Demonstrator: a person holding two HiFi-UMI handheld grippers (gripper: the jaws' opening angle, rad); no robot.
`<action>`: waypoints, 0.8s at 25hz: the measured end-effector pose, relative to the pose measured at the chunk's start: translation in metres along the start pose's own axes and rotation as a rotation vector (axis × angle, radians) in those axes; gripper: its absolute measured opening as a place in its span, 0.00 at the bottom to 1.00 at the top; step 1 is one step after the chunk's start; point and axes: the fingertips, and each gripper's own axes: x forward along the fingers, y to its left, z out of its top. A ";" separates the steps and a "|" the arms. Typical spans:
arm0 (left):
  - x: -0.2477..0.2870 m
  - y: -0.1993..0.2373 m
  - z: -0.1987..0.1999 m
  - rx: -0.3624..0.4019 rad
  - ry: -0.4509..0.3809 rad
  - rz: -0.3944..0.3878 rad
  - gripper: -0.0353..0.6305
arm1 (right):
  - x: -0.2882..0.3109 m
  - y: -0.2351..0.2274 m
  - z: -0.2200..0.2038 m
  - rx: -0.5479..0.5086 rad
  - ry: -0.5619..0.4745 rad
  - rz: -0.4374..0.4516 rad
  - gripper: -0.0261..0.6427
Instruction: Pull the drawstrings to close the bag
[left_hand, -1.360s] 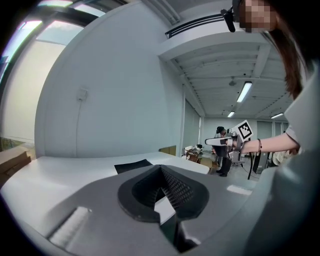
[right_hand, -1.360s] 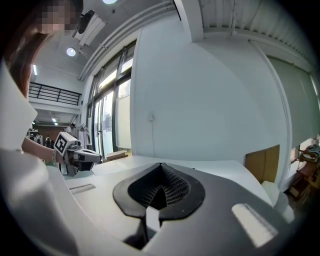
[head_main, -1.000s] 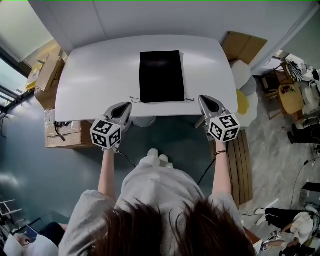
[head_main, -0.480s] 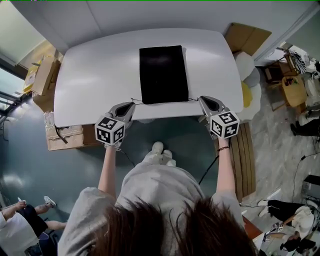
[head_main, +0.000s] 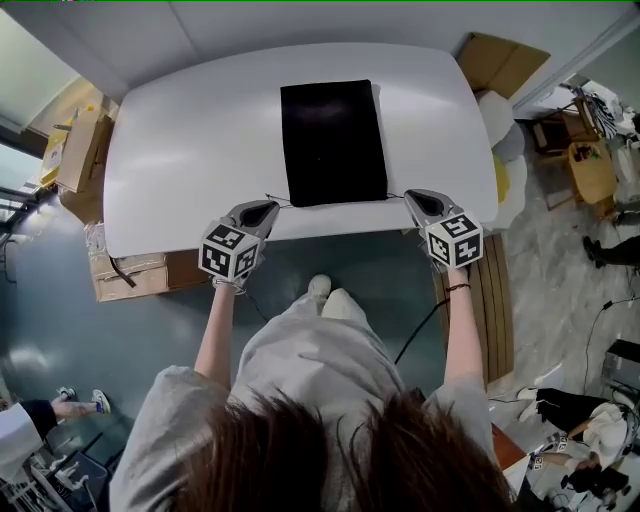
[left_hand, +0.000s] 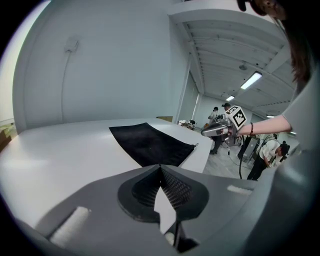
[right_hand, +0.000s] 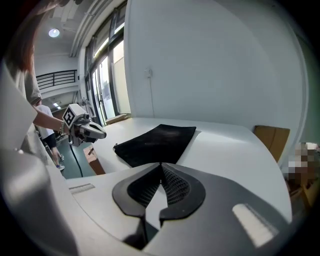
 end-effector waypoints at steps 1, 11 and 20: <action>0.002 0.001 -0.003 0.007 0.014 -0.001 0.03 | 0.003 0.000 -0.002 -0.007 0.015 0.008 0.08; 0.021 0.016 -0.024 0.080 0.143 0.036 0.16 | 0.022 -0.002 -0.023 -0.092 0.179 0.109 0.22; 0.038 0.022 -0.029 0.213 0.202 0.022 0.21 | 0.040 -0.002 -0.040 -0.199 0.303 0.187 0.28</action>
